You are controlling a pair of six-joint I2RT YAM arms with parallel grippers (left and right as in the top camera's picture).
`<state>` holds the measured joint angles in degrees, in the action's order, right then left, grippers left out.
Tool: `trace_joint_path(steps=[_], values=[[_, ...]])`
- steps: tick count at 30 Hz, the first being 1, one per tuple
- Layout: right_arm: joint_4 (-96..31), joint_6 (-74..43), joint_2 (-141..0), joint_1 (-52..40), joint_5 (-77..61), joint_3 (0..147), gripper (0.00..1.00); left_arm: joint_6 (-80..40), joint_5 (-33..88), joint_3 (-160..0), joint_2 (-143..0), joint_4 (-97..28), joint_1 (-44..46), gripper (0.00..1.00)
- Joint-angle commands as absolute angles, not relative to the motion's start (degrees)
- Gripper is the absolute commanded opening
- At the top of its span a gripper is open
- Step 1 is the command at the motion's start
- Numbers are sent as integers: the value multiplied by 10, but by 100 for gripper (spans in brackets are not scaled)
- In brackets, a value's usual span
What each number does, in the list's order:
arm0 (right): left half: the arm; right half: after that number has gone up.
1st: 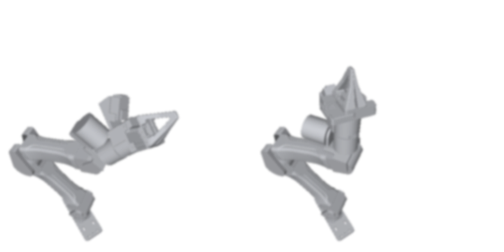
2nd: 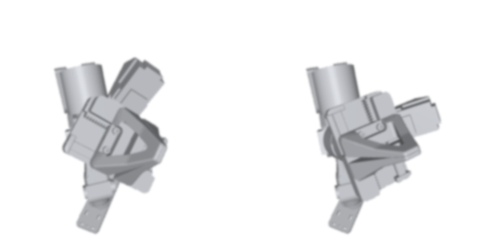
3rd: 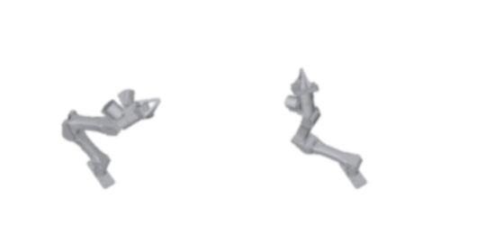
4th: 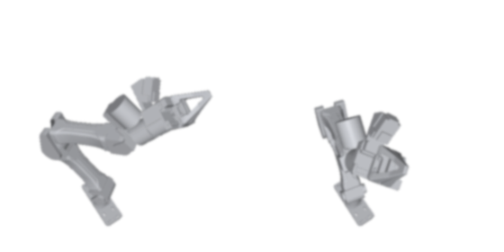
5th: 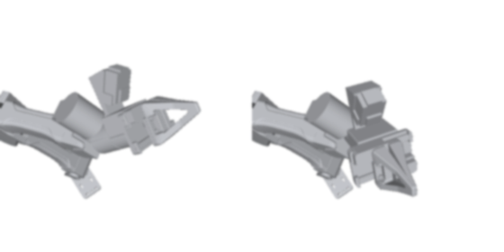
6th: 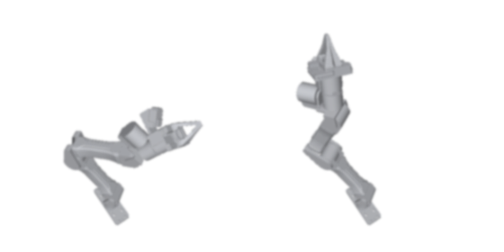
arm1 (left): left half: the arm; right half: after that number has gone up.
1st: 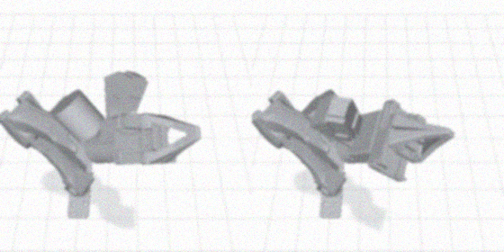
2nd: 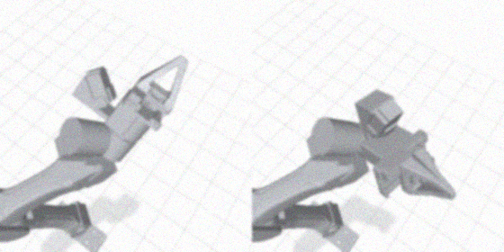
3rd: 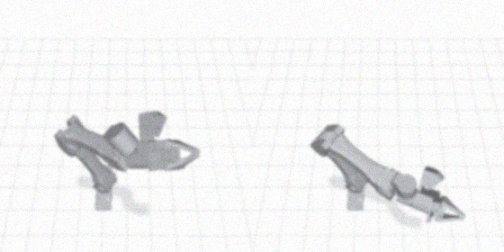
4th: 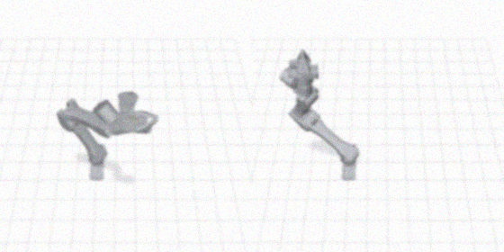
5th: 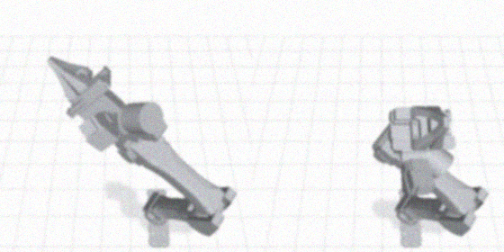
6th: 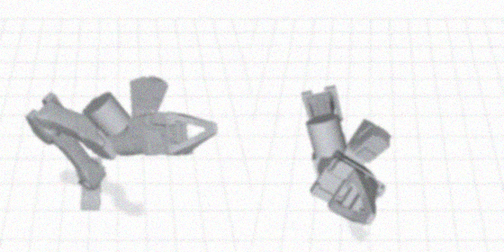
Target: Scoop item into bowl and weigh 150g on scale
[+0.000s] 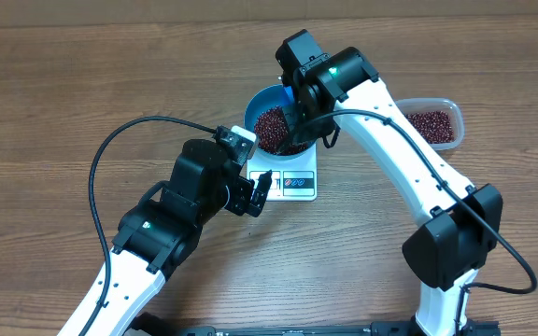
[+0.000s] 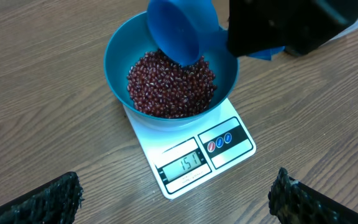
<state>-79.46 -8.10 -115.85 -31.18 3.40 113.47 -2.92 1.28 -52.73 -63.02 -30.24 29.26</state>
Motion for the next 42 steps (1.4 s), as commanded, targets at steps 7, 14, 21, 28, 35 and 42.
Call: trace_joint_path(steps=[7, 14, 21, 28, 35, 42], values=[[-805, -97, -1188, -315, 40, 1147, 4, -34, 13, -522, -634, -302, 293, 100], [-804, -96, -1188, -319, 38, 1147, 4, -34, 13, -522, -634, -302, 293, 100], [-800, -73, -1188, -322, -8, 1147, 4, -34, 13, -522, -634, -302, 293, 100], [-797, -68, -1186, -321, -27, 1148, 4, -34, 13, -522, -634, -302, 293, 99], [-796, -68, -1181, -314, -32, 1149, 4, -34, 13, -522, -634, -302, 293, 100], [-785, -68, -1161, -313, -38, 1149, 4, -34, 13, -522, -634, -302, 293, 99]])
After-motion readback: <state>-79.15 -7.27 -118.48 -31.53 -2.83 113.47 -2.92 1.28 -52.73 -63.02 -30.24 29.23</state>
